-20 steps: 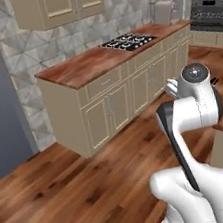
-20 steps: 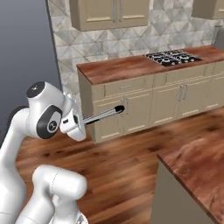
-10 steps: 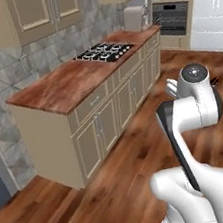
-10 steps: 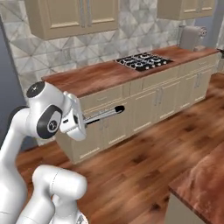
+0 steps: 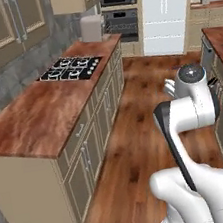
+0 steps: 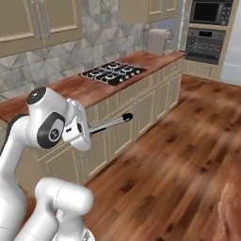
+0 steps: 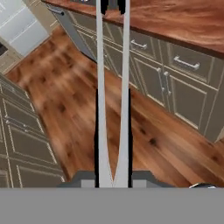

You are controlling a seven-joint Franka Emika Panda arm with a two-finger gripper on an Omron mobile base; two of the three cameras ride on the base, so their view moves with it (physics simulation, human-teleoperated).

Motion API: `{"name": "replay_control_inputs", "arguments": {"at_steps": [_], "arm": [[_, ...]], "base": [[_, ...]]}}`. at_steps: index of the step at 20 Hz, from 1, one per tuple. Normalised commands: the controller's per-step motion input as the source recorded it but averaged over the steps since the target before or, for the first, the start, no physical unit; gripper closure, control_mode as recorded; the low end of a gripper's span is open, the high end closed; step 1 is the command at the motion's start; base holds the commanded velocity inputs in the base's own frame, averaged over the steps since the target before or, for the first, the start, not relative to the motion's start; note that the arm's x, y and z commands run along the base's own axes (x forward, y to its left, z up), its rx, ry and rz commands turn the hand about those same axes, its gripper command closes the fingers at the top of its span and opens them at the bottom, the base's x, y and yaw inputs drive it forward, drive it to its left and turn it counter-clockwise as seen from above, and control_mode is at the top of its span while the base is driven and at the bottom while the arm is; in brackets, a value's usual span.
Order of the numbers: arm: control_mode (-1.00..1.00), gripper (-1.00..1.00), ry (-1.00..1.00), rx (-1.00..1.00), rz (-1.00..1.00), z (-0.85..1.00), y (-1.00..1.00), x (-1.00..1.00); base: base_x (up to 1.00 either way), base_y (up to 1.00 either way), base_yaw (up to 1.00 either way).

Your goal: Pick up the tongs from the counter and place them near the plate next to the oven.

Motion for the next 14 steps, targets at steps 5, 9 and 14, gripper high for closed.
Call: {"name": "replay_control_inputs", "arguments": {"at_steps": [5,9,14], "arm": [[1.00,1.00,0.00,0.00,0.00,0.00,0.00,0.00],[1.00,1.00,0.00,0.00,0.00,0.00,0.00,0.00],[1.00,1.00,0.00,0.00,0.00,0.00,0.00,0.00]], "base": [[1.00,0.00,-0.43],[1.00,-0.05,-0.37],[1.00,-0.01,-0.33]]}}
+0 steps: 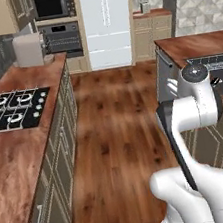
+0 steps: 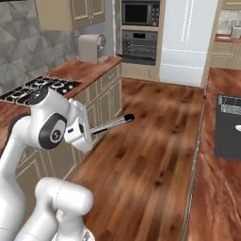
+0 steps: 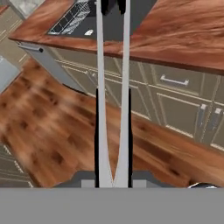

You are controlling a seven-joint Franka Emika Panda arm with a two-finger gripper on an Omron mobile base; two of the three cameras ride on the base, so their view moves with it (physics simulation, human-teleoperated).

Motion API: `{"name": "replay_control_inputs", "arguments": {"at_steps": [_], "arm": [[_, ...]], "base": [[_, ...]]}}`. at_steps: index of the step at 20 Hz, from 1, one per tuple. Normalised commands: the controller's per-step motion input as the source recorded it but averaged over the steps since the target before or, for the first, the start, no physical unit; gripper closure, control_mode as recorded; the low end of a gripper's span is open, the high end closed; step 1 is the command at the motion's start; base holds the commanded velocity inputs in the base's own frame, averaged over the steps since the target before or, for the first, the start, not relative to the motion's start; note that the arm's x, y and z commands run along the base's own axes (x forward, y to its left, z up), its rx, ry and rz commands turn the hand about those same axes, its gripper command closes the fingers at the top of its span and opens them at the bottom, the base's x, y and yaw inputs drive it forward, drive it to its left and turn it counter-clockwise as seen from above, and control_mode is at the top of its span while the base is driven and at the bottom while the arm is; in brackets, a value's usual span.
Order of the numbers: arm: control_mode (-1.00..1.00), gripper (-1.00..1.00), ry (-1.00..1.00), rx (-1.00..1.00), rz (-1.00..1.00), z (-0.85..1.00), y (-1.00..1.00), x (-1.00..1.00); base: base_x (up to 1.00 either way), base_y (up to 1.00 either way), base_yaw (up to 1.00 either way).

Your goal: Pick up the tongs from the counter and place them near the plate next to the oven.

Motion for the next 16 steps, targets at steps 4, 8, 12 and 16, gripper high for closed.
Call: {"name": "replay_control_inputs", "arguments": {"at_steps": [4,8,12,16], "arm": [[1.00,1.00,0.00,0.00,0.00,0.00,0.00,0.00],[1.00,1.00,0.00,0.00,0.00,0.00,0.00,0.00],[1.00,1.00,0.00,0.00,0.00,0.00,0.00,0.00],[1.00,1.00,0.00,0.00,0.00,0.00,0.00,0.00]], "base": [[1.00,0.12,-0.30],[1.00,0.18,-0.27],[1.00,0.14,-0.26],[1.00,0.20,-0.26]]}}
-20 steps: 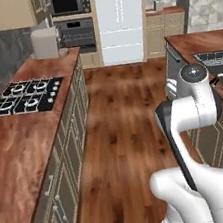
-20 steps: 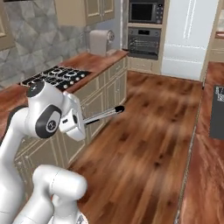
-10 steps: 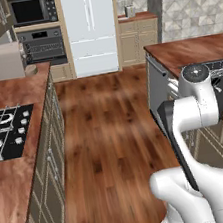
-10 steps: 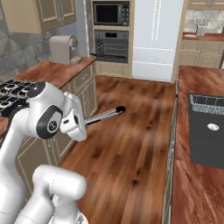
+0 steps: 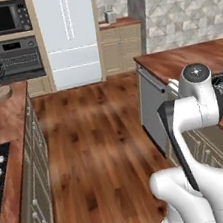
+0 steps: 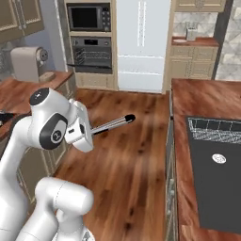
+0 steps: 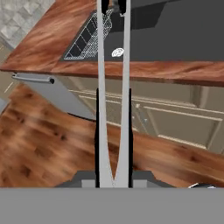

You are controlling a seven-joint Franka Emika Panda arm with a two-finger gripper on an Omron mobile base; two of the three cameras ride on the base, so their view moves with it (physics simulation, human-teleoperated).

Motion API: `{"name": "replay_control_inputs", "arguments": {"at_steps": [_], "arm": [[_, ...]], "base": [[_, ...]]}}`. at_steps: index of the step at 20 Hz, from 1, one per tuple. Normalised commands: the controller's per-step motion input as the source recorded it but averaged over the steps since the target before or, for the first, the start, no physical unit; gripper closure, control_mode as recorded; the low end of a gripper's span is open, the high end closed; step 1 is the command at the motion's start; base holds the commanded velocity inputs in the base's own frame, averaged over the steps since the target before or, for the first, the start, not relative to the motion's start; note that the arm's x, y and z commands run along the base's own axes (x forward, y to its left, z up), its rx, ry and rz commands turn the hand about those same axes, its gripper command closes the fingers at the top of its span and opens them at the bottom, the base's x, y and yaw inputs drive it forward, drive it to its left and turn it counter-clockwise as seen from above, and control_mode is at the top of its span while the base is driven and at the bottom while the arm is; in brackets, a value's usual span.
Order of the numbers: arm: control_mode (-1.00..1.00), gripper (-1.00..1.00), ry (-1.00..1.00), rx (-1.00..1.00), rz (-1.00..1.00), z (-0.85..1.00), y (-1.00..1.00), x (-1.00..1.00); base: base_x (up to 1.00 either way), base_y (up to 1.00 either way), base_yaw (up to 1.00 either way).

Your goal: Pick up the tongs from the counter and place them near the plate next to the oven.

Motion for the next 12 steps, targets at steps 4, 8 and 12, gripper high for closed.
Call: {"name": "replay_control_inputs", "arguments": {"at_steps": [4,8,12], "arm": [[1.00,1.00,0.00,0.00,0.00,0.00,0.00,0.00],[1.00,1.00,0.00,0.00,0.00,0.00,0.00,0.00],[1.00,1.00,0.00,0.00,0.00,0.00,0.00,0.00]], "base": [[1.00,0.35,-0.26],[1.00,0.45,-0.25],[1.00,0.53,-0.23]]}}
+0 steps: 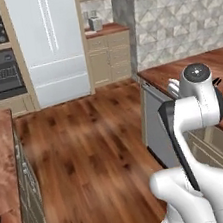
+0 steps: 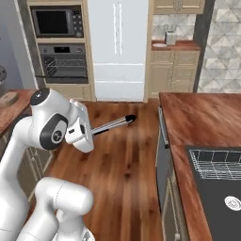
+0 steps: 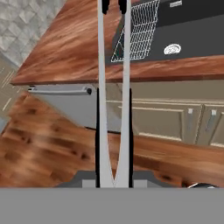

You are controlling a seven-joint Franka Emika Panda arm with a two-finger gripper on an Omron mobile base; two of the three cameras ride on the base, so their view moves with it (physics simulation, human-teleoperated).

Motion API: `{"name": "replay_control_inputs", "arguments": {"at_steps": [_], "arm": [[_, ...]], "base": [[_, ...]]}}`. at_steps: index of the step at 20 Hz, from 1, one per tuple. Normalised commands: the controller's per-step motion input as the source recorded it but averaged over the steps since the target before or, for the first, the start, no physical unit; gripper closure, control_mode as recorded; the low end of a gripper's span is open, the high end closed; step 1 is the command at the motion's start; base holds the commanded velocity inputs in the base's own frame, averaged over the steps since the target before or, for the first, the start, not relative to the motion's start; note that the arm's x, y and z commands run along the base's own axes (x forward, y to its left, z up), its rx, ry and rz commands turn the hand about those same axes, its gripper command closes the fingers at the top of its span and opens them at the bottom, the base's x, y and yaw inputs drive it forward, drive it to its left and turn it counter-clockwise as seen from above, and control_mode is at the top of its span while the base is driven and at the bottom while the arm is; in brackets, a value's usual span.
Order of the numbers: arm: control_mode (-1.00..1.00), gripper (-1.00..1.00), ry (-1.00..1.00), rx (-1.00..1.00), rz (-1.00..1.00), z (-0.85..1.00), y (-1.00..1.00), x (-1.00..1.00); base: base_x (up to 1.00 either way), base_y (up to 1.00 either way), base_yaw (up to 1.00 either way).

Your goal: Pick up the tongs from the counter and place them near the plate next to the oven.

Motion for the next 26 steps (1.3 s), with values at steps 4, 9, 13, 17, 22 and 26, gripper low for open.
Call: {"name": "replay_control_inputs", "arguments": {"at_steps": [4,9,13,17,22,26], "arm": [[1.00,1.00,0.00,0.00,0.00,0.00,0.00,0.00],[1.00,1.00,0.00,0.00,0.00,0.00,0.00,0.00],[1.00,1.00,0.00,0.00,0.00,0.00,0.00,0.00],[1.00,1.00,0.00,0.00,0.00,0.00,0.00,0.00],[1.00,1.00,0.00,0.00,0.00,0.00,0.00,0.00],[1.00,1.00,0.00,0.00,0.00,0.00,0.00,0.00]], "base": [[1.00,0.51,-0.21],[1.00,0.48,-0.21],[1.00,0.45,-0.21],[1.00,0.46,-0.21],[1.00,0.45,-0.21],[1.00,0.42,-0.20]]}}
